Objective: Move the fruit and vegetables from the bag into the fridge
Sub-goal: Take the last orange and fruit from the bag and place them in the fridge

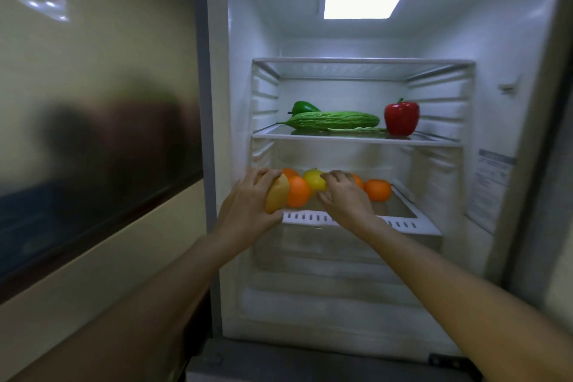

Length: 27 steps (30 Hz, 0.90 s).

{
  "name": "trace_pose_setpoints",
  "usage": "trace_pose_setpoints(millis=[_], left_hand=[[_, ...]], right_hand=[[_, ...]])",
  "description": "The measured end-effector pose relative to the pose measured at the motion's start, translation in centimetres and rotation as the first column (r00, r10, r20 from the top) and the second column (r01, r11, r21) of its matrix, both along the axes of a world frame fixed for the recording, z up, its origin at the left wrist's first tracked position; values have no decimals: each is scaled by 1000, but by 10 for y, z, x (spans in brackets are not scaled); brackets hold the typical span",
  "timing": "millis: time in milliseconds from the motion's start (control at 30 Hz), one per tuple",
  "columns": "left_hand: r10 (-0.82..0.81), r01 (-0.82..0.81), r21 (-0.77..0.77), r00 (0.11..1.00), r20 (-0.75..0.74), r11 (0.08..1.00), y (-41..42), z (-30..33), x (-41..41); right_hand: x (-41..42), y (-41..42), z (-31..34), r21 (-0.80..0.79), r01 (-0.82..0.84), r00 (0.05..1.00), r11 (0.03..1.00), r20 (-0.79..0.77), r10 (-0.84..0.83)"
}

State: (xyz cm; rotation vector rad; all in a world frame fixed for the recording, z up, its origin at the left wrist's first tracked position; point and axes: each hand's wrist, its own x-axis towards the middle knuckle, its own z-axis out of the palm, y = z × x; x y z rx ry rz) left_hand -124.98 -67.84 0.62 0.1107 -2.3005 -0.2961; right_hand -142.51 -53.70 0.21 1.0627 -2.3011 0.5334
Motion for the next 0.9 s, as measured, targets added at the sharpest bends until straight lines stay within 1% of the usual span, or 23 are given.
trace_pose_setpoints(millis=[67, 133, 300, 567, 667, 767, 900], left_hand=[[-25, 24, -4, 999, -24, 1000, 5, 7, -4], [-59, 58, -12, 997, -53, 998, 14, 17, -10], [-128, 119, -67, 982, -142, 991, 36, 52, -30], [-231, 197, -219, 962, -144, 956, 61, 108, -84], [-250, 214, -271, 963, -105, 938, 62, 130, -107], [-251, 237, -312, 968, -5, 920, 60, 146, -131], [-213, 240, -299, 970, 120, 923, 56, 153, -161]], right_hand=[[12, 15, 6, -26, 6, 996, 1000, -88, -8], [23, 32, 15, -42, 24, 991, 999, -134, -29], [38, 67, 42, -107, 72, 987, 992, -136, -86], [36, 114, 67, -175, 183, 962, 967, -172, -213], [28, 127, 73, -214, 189, 958, 958, -173, -228], [20, 132, 74, -234, 190, 958, 954, -169, -232], [2, 128, 77, -252, 202, 959, 946, -144, -244]])
